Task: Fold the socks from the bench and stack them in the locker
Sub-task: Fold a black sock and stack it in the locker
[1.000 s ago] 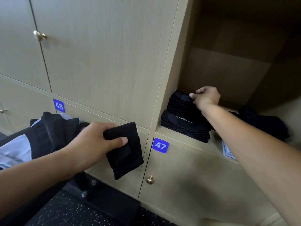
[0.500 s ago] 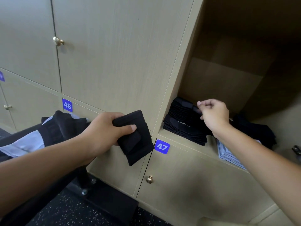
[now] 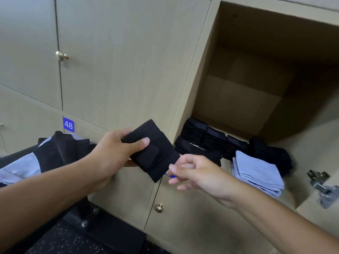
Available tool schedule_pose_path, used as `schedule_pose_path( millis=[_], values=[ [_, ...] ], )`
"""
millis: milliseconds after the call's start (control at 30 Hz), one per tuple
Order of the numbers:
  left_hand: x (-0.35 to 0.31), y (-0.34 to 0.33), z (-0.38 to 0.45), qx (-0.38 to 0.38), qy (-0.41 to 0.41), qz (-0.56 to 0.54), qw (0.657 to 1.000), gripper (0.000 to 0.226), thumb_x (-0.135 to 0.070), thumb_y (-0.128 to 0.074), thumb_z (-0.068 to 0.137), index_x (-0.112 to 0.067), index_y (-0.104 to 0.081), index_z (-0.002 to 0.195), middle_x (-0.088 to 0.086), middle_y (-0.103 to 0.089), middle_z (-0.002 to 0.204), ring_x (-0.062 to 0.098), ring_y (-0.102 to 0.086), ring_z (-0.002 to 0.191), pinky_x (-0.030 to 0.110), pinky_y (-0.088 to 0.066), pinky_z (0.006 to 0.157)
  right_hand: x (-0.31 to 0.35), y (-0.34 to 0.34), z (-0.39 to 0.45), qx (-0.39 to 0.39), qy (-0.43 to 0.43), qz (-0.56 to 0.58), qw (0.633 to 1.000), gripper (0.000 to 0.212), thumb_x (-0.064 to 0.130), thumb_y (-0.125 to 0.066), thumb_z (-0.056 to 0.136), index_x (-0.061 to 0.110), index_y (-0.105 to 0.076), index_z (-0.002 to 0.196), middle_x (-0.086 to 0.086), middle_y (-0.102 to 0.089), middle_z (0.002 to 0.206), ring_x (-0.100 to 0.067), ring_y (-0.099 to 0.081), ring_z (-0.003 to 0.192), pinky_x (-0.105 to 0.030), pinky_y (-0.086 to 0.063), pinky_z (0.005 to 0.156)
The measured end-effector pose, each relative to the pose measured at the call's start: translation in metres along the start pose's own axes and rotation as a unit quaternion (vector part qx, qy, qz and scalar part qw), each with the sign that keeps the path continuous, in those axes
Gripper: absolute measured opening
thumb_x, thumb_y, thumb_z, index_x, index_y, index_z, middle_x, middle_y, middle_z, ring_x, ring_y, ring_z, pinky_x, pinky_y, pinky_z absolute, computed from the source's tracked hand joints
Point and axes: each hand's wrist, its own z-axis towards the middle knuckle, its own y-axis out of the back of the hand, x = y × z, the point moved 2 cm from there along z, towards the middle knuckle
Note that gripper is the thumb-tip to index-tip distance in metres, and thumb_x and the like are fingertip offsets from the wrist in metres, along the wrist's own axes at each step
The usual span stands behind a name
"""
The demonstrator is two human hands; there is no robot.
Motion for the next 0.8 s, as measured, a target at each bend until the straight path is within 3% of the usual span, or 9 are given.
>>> schedule_pose_path(
  millis=[67,167,267,400,533,633,800],
  values=[
    [0.000,-0.005,-0.004,0.002,0.007,-0.006,1.000,0.017,-0.018,-0.066,0.098,-0.009,-0.073,0.111,0.011,-0.078,0.103,0.029,-0.074,0.102,0.038,-0.061,0.082,0.000,-0.004,-0.003,0.028,0.002,0.038,0.999,0.023,0.028,-0.068,0.096,0.007,-0.063,0.105,0.001,-0.076,0.092,-0.020,-0.074,0.103,-0.039,-0.059,0.095],
    [-0.003,-0.012,-0.007,-0.009,0.013,-0.008,1.000,0.017,-0.016,-0.069,0.096,-0.009,-0.073,0.111,0.012,-0.078,0.101,0.029,-0.075,0.100,0.039,-0.062,0.081,0.006,-0.001,-0.007,0.038,0.031,0.049,0.998,0.024,0.023,-0.064,0.099,0.010,-0.066,0.119,-0.004,-0.078,0.098,-0.020,-0.074,0.100,-0.037,-0.059,0.095],
    [-0.012,-0.019,-0.011,-0.008,0.013,-0.008,1.000,0.023,-0.012,-0.075,0.091,-0.013,-0.072,0.113,0.010,-0.079,0.102,0.026,-0.077,0.096,0.039,-0.062,0.083,0.012,0.008,-0.007,0.011,0.055,0.058,0.997,0.026,0.023,-0.063,0.100,0.006,-0.067,0.120,-0.010,-0.077,0.104,-0.021,-0.072,0.097,-0.036,-0.059,0.092],
    [-0.022,-0.027,-0.018,0.010,-0.008,0.022,1.000,0.028,-0.010,-0.080,0.085,-0.015,-0.069,0.110,0.012,-0.079,0.094,0.026,-0.077,0.085,0.031,-0.060,0.071,0.019,0.022,-0.010,-0.011,0.085,0.074,0.994,0.032,0.027,-0.063,0.100,0.002,-0.066,0.119,-0.014,-0.076,0.111,-0.028,-0.071,0.108,-0.041,-0.057,0.097],
    [-0.025,-0.039,-0.024,0.026,-0.025,0.089,0.995,0.012,-0.019,-0.077,0.089,-0.012,-0.074,0.097,0.006,-0.072,0.071,0.011,-0.066,0.064,0.017,-0.049,0.054,0.025,0.033,-0.016,-0.034,0.112,0.061,0.991,0.028,0.028,-0.069,0.095,0.005,-0.068,0.111,-0.010,-0.078,0.102,-0.024,-0.074,0.098,-0.035,-0.055,0.091],
    [-0.023,-0.047,-0.025,0.033,-0.024,0.120,0.992,0.012,-0.021,-0.076,0.090,-0.011,-0.075,0.094,0.012,-0.076,0.079,0.013,-0.069,0.065,0.019,-0.050,0.055,0.023,0.036,-0.018,-0.052,0.116,0.070,0.989,0.026,0.024,-0.073,0.093,0.004,-0.069,0.110,-0.008,-0.078,0.101,-0.026,-0.075,0.098,-0.034,-0.057,0.092],
    [-0.019,-0.052,-0.022,0.025,-0.020,0.119,0.992,0.011,-0.016,-0.073,0.092,-0.005,-0.073,0.093,0.024,-0.072,0.089,0.019,-0.066,0.068,0.021,-0.053,0.056,0.017,0.040,-0.019,-0.093,0.103,0.089,0.986,0.026,0.029,-0.075,0.091,0.014,-0.070,0.112,-0.005,-0.078,0.105,-0.022,-0.073,0.106,-0.046,-0.051,0.106]
  ],
)
